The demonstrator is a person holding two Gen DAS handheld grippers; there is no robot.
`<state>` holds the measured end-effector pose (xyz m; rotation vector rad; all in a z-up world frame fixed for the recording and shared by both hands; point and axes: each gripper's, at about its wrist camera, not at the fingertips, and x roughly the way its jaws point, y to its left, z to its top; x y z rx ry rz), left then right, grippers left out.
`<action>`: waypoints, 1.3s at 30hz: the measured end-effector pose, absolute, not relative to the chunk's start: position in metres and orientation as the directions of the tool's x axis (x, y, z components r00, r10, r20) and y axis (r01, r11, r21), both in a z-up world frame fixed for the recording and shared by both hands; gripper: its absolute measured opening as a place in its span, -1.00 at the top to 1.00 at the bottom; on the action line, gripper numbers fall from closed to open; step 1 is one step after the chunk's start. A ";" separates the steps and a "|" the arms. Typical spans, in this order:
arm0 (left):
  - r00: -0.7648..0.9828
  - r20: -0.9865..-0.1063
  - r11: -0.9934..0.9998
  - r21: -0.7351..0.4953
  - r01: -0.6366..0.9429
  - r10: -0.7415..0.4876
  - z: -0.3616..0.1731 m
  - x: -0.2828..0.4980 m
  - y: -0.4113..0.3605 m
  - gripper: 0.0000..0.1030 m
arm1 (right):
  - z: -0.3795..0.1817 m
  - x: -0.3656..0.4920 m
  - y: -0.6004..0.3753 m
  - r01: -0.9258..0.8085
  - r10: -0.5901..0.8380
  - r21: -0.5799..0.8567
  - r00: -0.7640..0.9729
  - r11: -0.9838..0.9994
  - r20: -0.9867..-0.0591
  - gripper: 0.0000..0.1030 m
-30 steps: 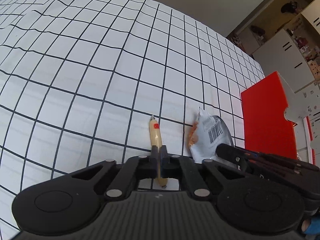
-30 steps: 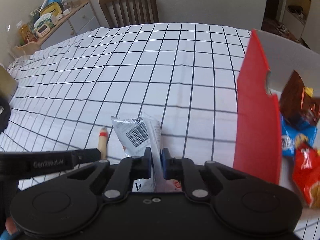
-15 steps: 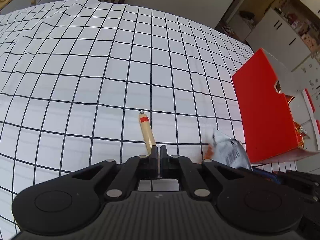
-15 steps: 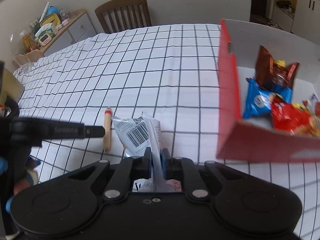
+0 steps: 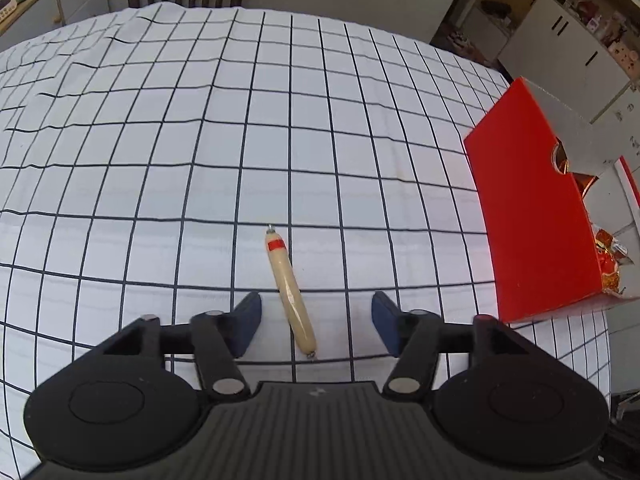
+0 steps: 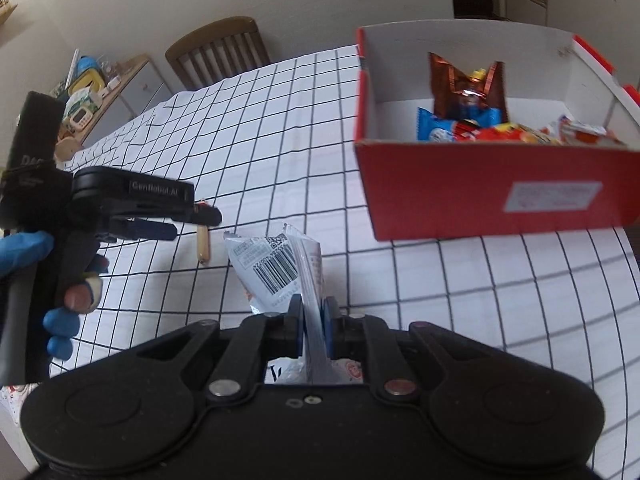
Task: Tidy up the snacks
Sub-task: 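Grasp the wooden sausage stick with the left tool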
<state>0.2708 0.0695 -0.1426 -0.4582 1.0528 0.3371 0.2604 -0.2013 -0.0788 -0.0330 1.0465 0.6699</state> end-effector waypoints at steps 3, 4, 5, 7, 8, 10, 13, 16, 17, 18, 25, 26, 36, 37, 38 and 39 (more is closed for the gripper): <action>0.426 -0.902 0.853 -0.165 -0.495 0.072 -0.148 0.277 0.069 -0.17 | -0.079 0.258 -0.210 -0.508 0.492 0.288 0.329 0.812 -0.806 0.84; 0.423 -0.903 0.853 -0.163 -0.496 0.073 -0.150 0.278 0.069 -0.15 | -0.079 0.257 -0.213 -0.504 0.489 0.286 0.332 0.815 -0.807 0.84; 0.419 -0.904 0.855 -0.154 -0.496 0.080 -0.150 0.279 0.068 -0.15 | -0.079 0.256 -0.216 -0.499 0.485 0.283 0.337 0.819 -0.807 0.84; 0.409 -0.907 0.862 -0.125 -0.491 0.102 -0.152 0.280 0.064 -0.05 | -0.079 0.254 -0.223 -0.490 0.481 0.282 0.345 0.825 -0.806 0.84; 0.406 -0.908 0.866 -0.120 -0.486 0.102 -0.154 0.282 0.062 0.08 | -0.078 0.254 -0.225 -0.486 0.480 0.283 0.347 0.827 -0.806 0.84; 0.399 -0.912 0.866 -0.119 -0.486 0.098 -0.157 0.283 0.060 0.26 | -0.077 0.253 -0.230 -0.479 0.477 0.282 0.354 0.831 -0.805 0.84; 0.386 -0.917 0.858 -0.119 -0.500 0.097 -0.162 0.283 0.060 0.48 | -0.075 0.250 -0.235 -0.478 0.471 0.273 0.366 0.835 -0.803 0.84; 0.381 -0.917 0.863 -0.094 -0.496 0.120 -0.162 0.283 0.059 0.69 | -0.074 0.248 -0.240 -0.475 0.471 0.273 0.369 0.836 -0.801 0.84; 0.383 -0.916 0.864 -0.094 -0.494 0.120 -0.162 0.282 0.059 0.72 | -0.074 0.248 -0.242 -0.474 0.469 0.271 0.370 0.838 -0.802 0.84; 0.387 -0.914 0.864 -0.098 -0.494 0.118 -0.162 0.282 0.060 0.74 | -0.074 0.247 -0.243 -0.474 0.467 0.268 0.372 0.839 -0.803 0.84; 0.406 -0.906 0.847 -0.120 -0.519 0.120 -0.157 0.268 0.061 0.80 | -0.075 0.247 -0.258 -0.455 0.458 0.270 0.378 0.849 -0.805 0.84; 0.410 -0.905 0.842 -0.128 -0.524 0.117 -0.155 0.264 0.061 0.80 | -0.075 0.249 -0.261 -0.450 0.461 0.276 0.376 0.849 -0.804 0.84; 0.462 -0.881 0.831 -0.183 -0.526 0.099 -0.130 0.233 0.041 0.80 | -0.063 0.251 -0.283 -0.434 0.471 0.287 0.408 0.854 -0.782 0.84; 0.472 -0.877 0.831 -0.194 -0.521 0.091 -0.126 0.229 0.038 0.80 | -0.060 0.251 -0.286 -0.434 0.474 0.290 0.411 0.853 -0.779 0.84; 0.481 -0.873 0.833 -0.202 -0.515 0.086 -0.122 0.227 0.033 0.80 | -0.058 0.251 -0.289 -0.435 0.477 0.291 0.416 0.852 -0.774 0.84; 0.490 -0.868 0.835 -0.210 -0.509 0.080 -0.118 0.224 0.029 0.80 | -0.055 0.252 -0.291 -0.436 0.479 0.292 0.420 0.851 -0.770 0.84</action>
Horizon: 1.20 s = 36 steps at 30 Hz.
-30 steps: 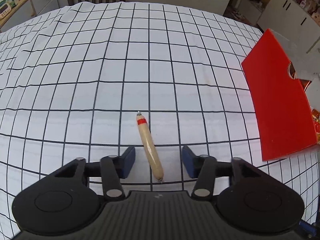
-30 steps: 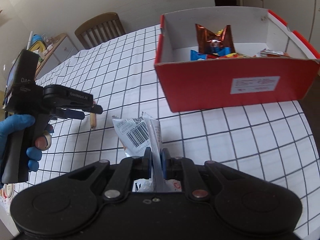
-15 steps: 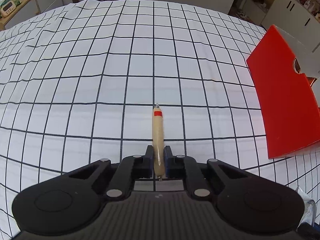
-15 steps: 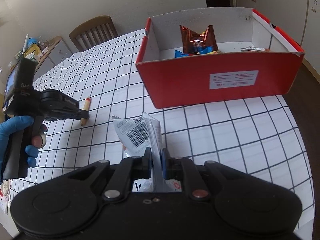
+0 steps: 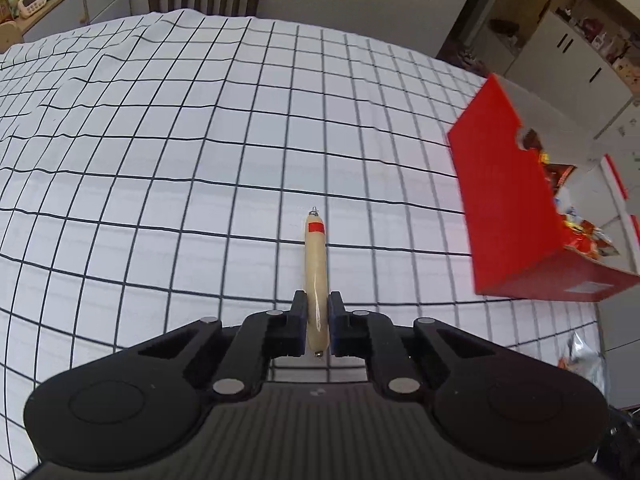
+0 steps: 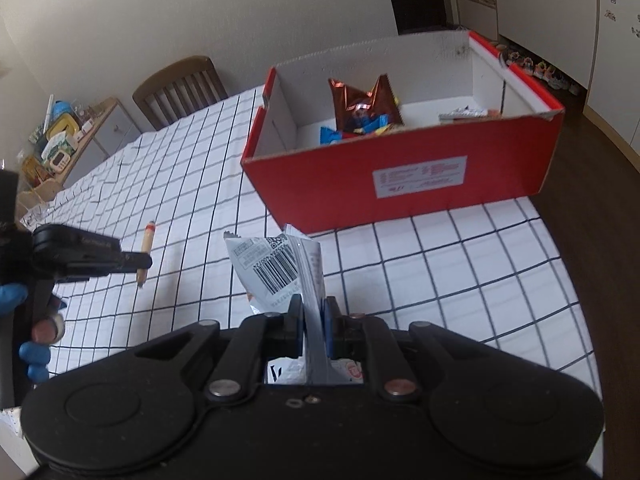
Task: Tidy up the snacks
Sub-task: 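Grasp the wooden sausage stick with the left tool, then carry the silver wrapper and wooden stick into the red box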
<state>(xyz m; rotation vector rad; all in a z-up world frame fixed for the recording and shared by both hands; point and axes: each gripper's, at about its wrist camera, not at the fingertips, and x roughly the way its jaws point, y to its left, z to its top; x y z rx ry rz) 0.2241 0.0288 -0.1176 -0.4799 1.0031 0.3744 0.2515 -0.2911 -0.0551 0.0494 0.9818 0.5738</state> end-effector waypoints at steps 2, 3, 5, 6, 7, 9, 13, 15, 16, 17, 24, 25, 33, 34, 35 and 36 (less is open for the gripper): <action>0.513 -0.856 0.837 -0.234 -0.494 0.064 -0.109 0.219 0.020 0.80 | -0.049 0.252 -0.296 -0.439 0.485 0.294 0.429 0.849 -0.762 0.84; 0.524 -0.850 0.840 -0.242 -0.486 0.058 -0.105 0.216 0.016 0.80 | -0.046 0.252 -0.299 -0.441 0.490 0.296 0.435 0.847 -0.755 0.84; 0.542 -0.839 0.845 -0.256 -0.471 0.048 -0.096 0.213 0.006 0.80 | -0.039 0.253 -0.304 -0.446 0.500 0.300 0.446 0.843 -0.743 0.84; 0.552 -0.833 0.844 -0.267 -0.465 0.040 -0.092 0.211 0.002 0.80 | -0.036 0.253 -0.307 -0.448 0.504 0.301 0.452 0.842 -0.736 0.84; 0.561 -0.827 0.846 -0.276 -0.457 0.033 -0.088 0.210 -0.002 0.80 | -0.032 0.254 -0.310 -0.451 0.507 0.301 0.459 0.840 -0.729 0.84; 0.573 -0.819 0.847 -0.291 -0.445 0.020 -0.080 0.209 -0.012 0.80 | -0.025 0.257 -0.317 -0.454 0.513 0.300 0.476 0.839 -0.714 0.84; 0.598 -0.801 0.859 -0.308 -0.408 -0.003 -0.067 0.213 -0.032 0.80 | -0.009 0.266 -0.330 -0.463 0.524 0.296 0.511 0.836 -0.681 0.85; 0.611 -0.792 0.867 -0.313 -0.387 -0.013 -0.059 0.217 -0.043 0.80 | -0.001 0.272 -0.335 -0.469 0.528 0.289 0.530 0.835 -0.664 0.85; 0.617 -0.787 0.873 -0.311 -0.377 -0.014 -0.055 0.220 -0.048 0.80 | 0.002 0.276 -0.338 -0.472 0.528 0.283 0.540 0.835 -0.656 0.85; 0.622 -0.783 0.878 -0.305 -0.368 -0.012 -0.052 0.224 -0.053 0.80 | 0.006 0.280 -0.340 -0.476 0.526 0.274 0.551 0.836 -0.648 0.84; 0.650 -0.760 0.908 -0.281 -0.309 -0.014 -0.031 0.253 -0.086 0.80 | 0.026 0.312 -0.350 -0.487 0.499 0.200 0.622 0.850 -0.603 0.85; 0.652 -0.758 0.913 -0.275 -0.302 -0.012 -0.029 0.258 -0.090 0.80 | 0.027 0.317 -0.350 -0.488 0.495 0.190 0.630 0.852 -0.598 0.85; 0.653 -0.757 0.947 -0.204 -0.250 0.010 -0.021 0.303 -0.119 0.80 | 0.031 0.361 -0.352 -0.483 0.476 0.162 0.651 0.861 -0.590 0.85; 0.651 -0.759 0.949 -0.195 -0.247 0.014 -0.022 0.308 -0.122 0.80 | 0.030 0.366 -0.351 -0.479 0.474 0.163 0.650 0.862 -0.595 0.85; 0.647 -0.763 0.952 -0.187 -0.243 0.015 -0.023 0.314 -0.124 0.80 | 0.029 0.372 -0.351 -0.479 0.475 0.168 0.642 0.861 -0.602 0.85; 0.643 -0.766 0.953 -0.183 -0.240 0.014 -0.024 0.320 -0.125 0.80 | 0.027 0.377 -0.350 -0.478 0.477 0.176 0.635 0.860 -0.607 0.85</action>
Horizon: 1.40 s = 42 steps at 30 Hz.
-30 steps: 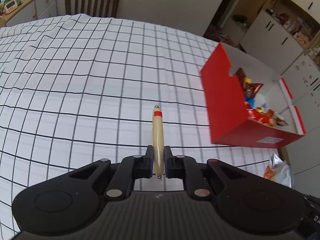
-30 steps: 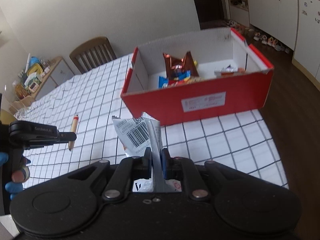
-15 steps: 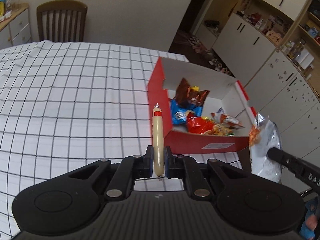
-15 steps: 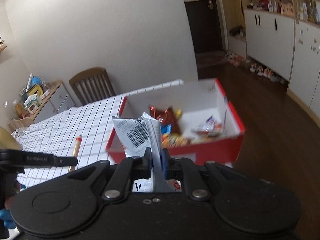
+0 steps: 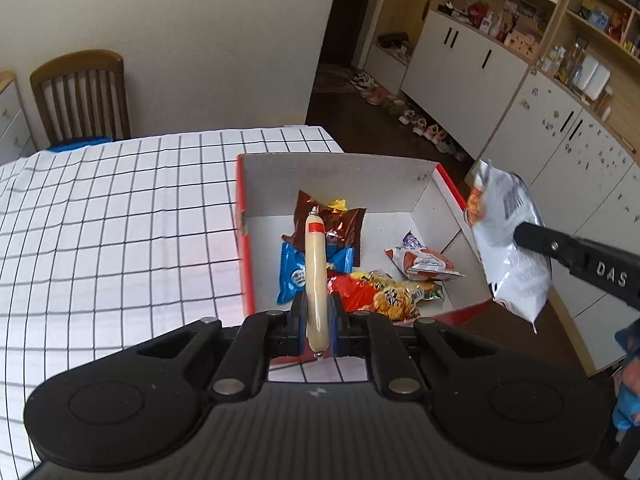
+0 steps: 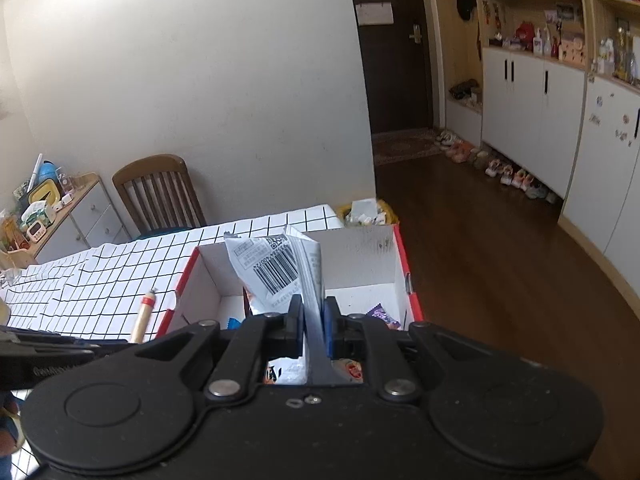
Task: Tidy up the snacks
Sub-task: 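Carry the silver wrapper and wooden stick into the red box, then open both tools to release the items into the box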
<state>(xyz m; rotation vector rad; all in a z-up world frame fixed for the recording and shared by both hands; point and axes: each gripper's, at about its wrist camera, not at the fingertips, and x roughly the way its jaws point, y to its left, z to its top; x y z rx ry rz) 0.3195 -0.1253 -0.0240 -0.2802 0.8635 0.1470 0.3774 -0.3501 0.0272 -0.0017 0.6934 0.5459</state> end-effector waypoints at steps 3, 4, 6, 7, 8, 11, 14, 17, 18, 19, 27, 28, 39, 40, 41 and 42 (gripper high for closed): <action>0.627 -0.779 0.957 -0.172 -0.234 0.013 -0.029 0.337 -0.130 0.80 | 0.022 0.391 -0.345 -0.471 0.463 0.169 0.628 0.866 -0.626 0.85; 0.621 -0.784 0.958 -0.169 -0.232 0.012 -0.031 0.343 -0.131 0.80 | 0.020 0.394 -0.344 -0.469 0.457 0.162 0.627 0.868 -0.631 0.85; 0.603 -0.798 0.955 -0.175 -0.238 0.004 -0.035 0.354 -0.130 0.80 | 0.017 0.403 -0.338 -0.472 0.442 0.138 0.629 0.871 -0.639 0.85; 0.597 -0.803 0.954 -0.175 -0.242 0.004 -0.037 0.360 -0.129 0.79 | 0.014 0.407 -0.335 -0.475 0.437 0.127 0.629 0.871 -0.643 0.85; 0.591 -0.806 0.955 -0.166 -0.246 0.012 -0.039 0.365 -0.129 0.80 | 0.011 0.410 -0.332 -0.473 0.430 0.121 0.627 0.873 -0.650 0.85; 0.574 -0.818 0.960 -0.123 -0.251 0.045 -0.047 0.378 -0.130 0.79 | 0.002 0.422 -0.325 -0.473 0.424 0.127 0.600 0.872 -0.678 0.85; 0.552 -0.832 0.960 -0.107 -0.257 0.055 -0.055 0.391 -0.129 0.79 | -0.009 0.432 -0.319 -0.462 0.404 0.123 0.580 0.878 -0.708 0.85; 0.530 -0.846 0.961 -0.091 -0.262 0.064 -0.063 0.400 -0.129 0.79 | -0.019 0.440 -0.314 -0.457 0.388 0.118 0.559 0.882 -0.733 0.85; 0.523 -0.849 0.962 -0.083 -0.262 0.069 -0.066 0.403 -0.129 0.79 | -0.021 0.443 -0.313 -0.452 0.383 0.118 0.555 0.884 -0.739 0.85; 0.517 -0.853 0.962 -0.077 -0.262 0.073 -0.069 0.406 -0.129 0.79 | -0.023 0.447 -0.312 -0.449 0.379 0.119 0.549 0.885 -0.745 0.85; 0.463 -0.883 0.960 -0.065 -0.272 0.071 -0.086 0.423 -0.127 0.79 | -0.039 0.455 -0.301 -0.446 0.368 0.135 0.491 0.885 -0.790 0.84; 0.460 -0.885 0.961 -0.064 -0.267 0.069 -0.087 0.423 -0.127 0.79 | -0.041 0.455 -0.301 -0.452 0.369 0.134 0.485 0.882 -0.793 0.83; 0.396 -0.915 0.955 -0.044 -0.292 0.079 -0.106 0.427 -0.132 0.79 | -0.048 0.447 -0.294 -0.500 0.388 0.134 0.449 0.856 -0.805 0.61; 0.390 -0.917 0.955 -0.045 -0.294 0.077 -0.107 0.427 -0.131 0.79 | -0.048 0.446 -0.295 -0.502 0.391 0.137 0.447 0.854 -0.804 0.60; 0.385 -0.920 0.954 -0.045 -0.297 0.076 -0.108 0.427 -0.131 0.79 | -0.047 0.445 -0.296 -0.502 0.393 0.137 0.448 0.854 -0.803 0.57; 0.384 -0.921 0.952 -0.049 -0.302 0.074 -0.108 0.425 -0.130 0.79 | -0.046 0.444 -0.296 -0.505 0.397 0.141 0.447 0.852 -0.801 0.57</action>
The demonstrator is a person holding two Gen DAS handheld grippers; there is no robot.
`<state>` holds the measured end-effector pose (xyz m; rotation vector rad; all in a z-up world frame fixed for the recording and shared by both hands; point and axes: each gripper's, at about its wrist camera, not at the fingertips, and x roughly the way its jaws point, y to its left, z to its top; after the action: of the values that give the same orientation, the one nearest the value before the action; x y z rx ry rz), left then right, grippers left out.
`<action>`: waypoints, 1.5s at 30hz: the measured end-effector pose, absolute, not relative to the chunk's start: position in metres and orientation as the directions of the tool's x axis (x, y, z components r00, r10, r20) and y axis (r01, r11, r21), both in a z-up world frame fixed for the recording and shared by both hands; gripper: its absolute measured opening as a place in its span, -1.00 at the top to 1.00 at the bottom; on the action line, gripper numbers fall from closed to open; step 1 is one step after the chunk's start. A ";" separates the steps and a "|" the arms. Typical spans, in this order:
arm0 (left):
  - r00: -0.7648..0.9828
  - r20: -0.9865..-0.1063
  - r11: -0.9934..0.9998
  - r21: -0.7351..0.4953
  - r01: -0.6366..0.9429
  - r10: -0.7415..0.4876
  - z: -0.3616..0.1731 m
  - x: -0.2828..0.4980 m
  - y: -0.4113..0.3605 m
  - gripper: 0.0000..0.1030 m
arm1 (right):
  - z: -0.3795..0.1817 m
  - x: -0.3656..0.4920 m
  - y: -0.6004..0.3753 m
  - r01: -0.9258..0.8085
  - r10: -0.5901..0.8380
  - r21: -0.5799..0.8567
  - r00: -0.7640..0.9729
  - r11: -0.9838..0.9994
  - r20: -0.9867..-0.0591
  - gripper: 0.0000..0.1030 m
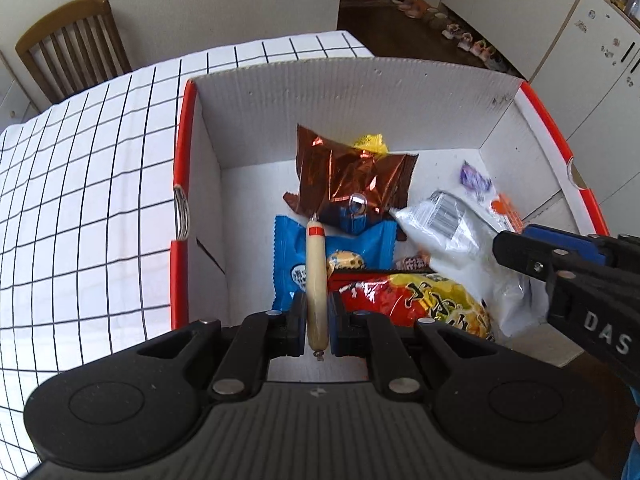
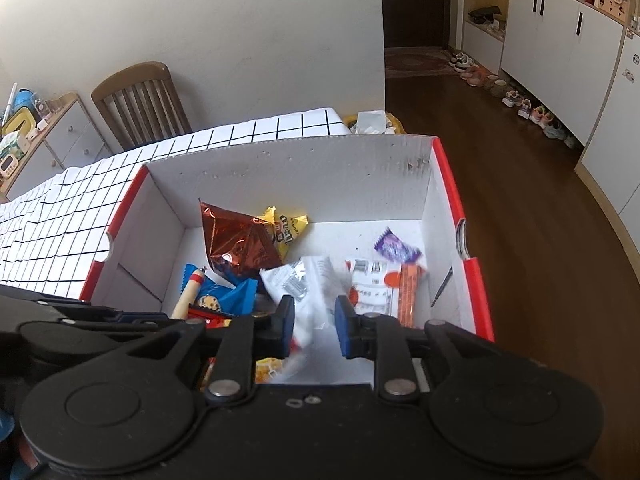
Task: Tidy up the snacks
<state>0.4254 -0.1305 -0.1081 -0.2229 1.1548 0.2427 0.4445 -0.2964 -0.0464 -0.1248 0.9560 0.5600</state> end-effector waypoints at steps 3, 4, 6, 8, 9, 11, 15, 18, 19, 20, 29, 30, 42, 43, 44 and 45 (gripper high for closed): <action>0.381 -0.923 0.947 -0.069 -0.314 0.059 -0.108 0.423 -0.130 0.79 | -0.044 0.442 -0.299 -0.511 0.409 0.151 0.441 0.846 -0.799 0.56; 0.384 -0.921 0.946 -0.073 -0.315 0.057 -0.108 0.421 -0.130 0.78 | -0.042 0.442 -0.300 -0.513 0.413 0.155 0.439 0.844 -0.798 0.54; 0.396 -0.916 0.947 -0.075 -0.314 0.059 -0.104 0.417 -0.131 0.74 | -0.039 0.439 -0.303 -0.517 0.421 0.160 0.439 0.841 -0.794 0.52; 0.411 -0.910 0.948 -0.077 -0.308 0.060 -0.099 0.414 -0.133 0.71 | -0.035 0.435 -0.305 -0.524 0.430 0.161 0.445 0.836 -0.786 0.49; 0.420 -0.905 0.949 -0.079 -0.306 0.060 -0.097 0.411 -0.133 0.71 | -0.033 0.432 -0.306 -0.528 0.433 0.158 0.450 0.835 -0.781 0.48; 0.435 -0.899 0.949 -0.090 -0.303 0.054 -0.091 0.406 -0.133 0.69 | -0.028 0.428 -0.309 -0.533 0.440 0.159 0.457 0.831 -0.773 0.44; 0.475 -0.879 0.951 -0.111 -0.290 0.042 -0.079 0.393 -0.133 0.55 | -0.018 0.418 -0.314 -0.533 0.456 0.169 0.472 0.829 -0.754 0.40; 0.515 -0.856 0.956 -0.116 -0.271 0.043 -0.068 0.382 -0.133 0.19 | -0.010 0.408 -0.317 -0.529 0.462 0.169 0.489 0.832 -0.740 0.36; 0.530 -0.847 0.957 -0.117 -0.264 0.042 -0.065 0.378 -0.133 -0.02 | -0.008 0.405 -0.317 -0.528 0.462 0.168 0.494 0.832 -0.737 0.34; 0.545 -0.838 0.959 -0.118 -0.258 0.043 -0.060 0.374 -0.133 -0.12 | -0.006 0.402 -0.318 -0.528 0.463 0.166 0.499 0.833 -0.732 0.31; 0.631 -0.775 0.970 -0.125 -0.210 0.037 -0.028 0.339 -0.133 -0.13 | 0.012 0.372 -0.322 -0.540 0.489 0.164 0.538 0.825 -0.686 0.06; 0.638 -0.769 0.971 -0.125 -0.206 0.037 -0.025 0.335 -0.132 -0.13 | 0.014 0.369 -0.322 -0.542 0.495 0.169 0.540 0.823 -0.681 0.03; 0.709 -0.704 0.981 -0.111 -0.158 0.035 0.001 0.291 -0.131 -0.14 | 0.034 0.326 -0.336 -0.568 0.548 0.179 0.586 0.803 -0.597 -0.33; 0.714 -0.699 0.982 -0.112 -0.153 0.032 0.003 0.288 -0.131 -0.14 | 0.036 0.323 -0.338 -0.571 0.554 0.183 0.589 0.801 -0.588 -0.38; 0.720 -0.693 0.982 -0.113 -0.148 0.029 0.005 0.284 -0.132 -0.16 | 0.037 0.319 -0.340 -0.571 0.558 0.184 0.594 0.800 -0.580 -0.44; 0.726 -0.688 0.983 -0.114 -0.145 0.027 0.007 0.281 -0.132 -0.20 | 0.038 0.316 -0.342 -0.570 0.558 0.183 0.600 0.801 -0.573 -0.46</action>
<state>0.2806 -0.1322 0.0071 -0.1642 0.7537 0.0951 0.3163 -0.3418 0.0385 -0.0192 0.6568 0.6540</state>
